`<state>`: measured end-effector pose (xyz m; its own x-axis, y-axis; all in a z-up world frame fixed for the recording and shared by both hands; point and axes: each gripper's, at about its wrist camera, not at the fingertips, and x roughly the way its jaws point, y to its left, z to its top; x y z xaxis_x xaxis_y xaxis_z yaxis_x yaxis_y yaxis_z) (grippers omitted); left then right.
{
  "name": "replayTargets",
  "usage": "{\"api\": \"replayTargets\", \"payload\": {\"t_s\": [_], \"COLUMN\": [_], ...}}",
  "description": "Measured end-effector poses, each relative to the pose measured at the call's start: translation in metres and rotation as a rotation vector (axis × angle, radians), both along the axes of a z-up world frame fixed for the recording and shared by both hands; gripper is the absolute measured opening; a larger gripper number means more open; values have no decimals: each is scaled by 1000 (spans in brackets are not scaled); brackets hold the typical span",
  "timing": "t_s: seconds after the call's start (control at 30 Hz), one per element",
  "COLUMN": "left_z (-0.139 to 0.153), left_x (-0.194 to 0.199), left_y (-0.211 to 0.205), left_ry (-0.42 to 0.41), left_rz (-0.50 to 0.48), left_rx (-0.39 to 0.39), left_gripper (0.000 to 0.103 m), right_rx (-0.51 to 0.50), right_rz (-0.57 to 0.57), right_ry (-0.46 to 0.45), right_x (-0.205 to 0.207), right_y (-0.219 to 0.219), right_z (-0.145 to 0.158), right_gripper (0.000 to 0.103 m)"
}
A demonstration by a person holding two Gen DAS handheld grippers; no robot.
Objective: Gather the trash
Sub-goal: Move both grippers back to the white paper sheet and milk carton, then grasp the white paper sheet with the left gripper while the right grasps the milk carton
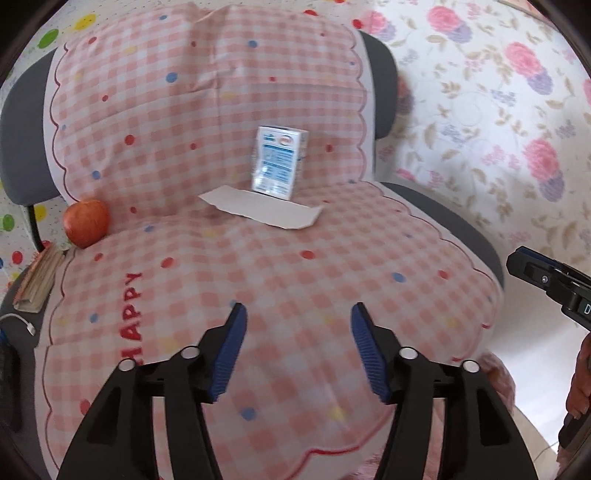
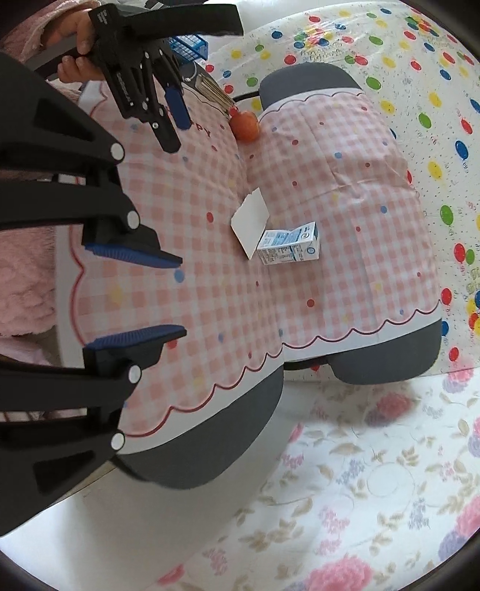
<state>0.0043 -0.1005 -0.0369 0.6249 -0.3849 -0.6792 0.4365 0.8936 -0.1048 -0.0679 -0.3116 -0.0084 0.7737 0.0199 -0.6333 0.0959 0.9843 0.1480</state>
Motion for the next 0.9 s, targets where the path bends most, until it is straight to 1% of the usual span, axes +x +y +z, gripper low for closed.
{"api": "replayTargets", "payload": {"t_s": [0.07,0.17,0.3,0.33,0.37,0.53,0.6,0.63,0.7,0.8,0.87,0.9], "left_z": [2,3,0,-3,-6,-24,-30,-35,-41,-45,-44,-44], "left_x": [10,29,60,68,77,114,123,129,139,155,164,166], "left_y": [-3,-16,-39,-46,-55,-86,-96,-103,-110,-114,-110,-106], "left_ry": [-2,-11,-4,0,5,40,55,59,71,85,94,102], "left_rz": [0,-9,-24,-27,-37,-58,-73,-84,-95,-113,-106,-106], "left_rx": [13,47,74,88,104,177,197,224,248,254,246,231], "left_gripper": [61,61,60,59,54,47,46,46,46,46,40,40], "right_rx": [0,-11,17,25,35,74,78,79,83,88,88,86], "right_rz": [0,-10,-13,-14,-15,-19,-15,-15,-15,-21,-19,-16], "right_ry": [2,5,2,1,-1,-8,-5,-5,-5,-5,-3,-2], "right_x": [11,26,47,52,56,72,78,80,83,86,86,86], "right_y": [-3,-9,-21,-25,-28,-42,-45,-46,-49,-52,-52,-51], "right_z": [-2,-4,-6,-7,-7,-8,-9,-9,-9,-9,-9,-9], "right_gripper": [43,44,44,44,44,44,44,44,44,44,44,44]}}
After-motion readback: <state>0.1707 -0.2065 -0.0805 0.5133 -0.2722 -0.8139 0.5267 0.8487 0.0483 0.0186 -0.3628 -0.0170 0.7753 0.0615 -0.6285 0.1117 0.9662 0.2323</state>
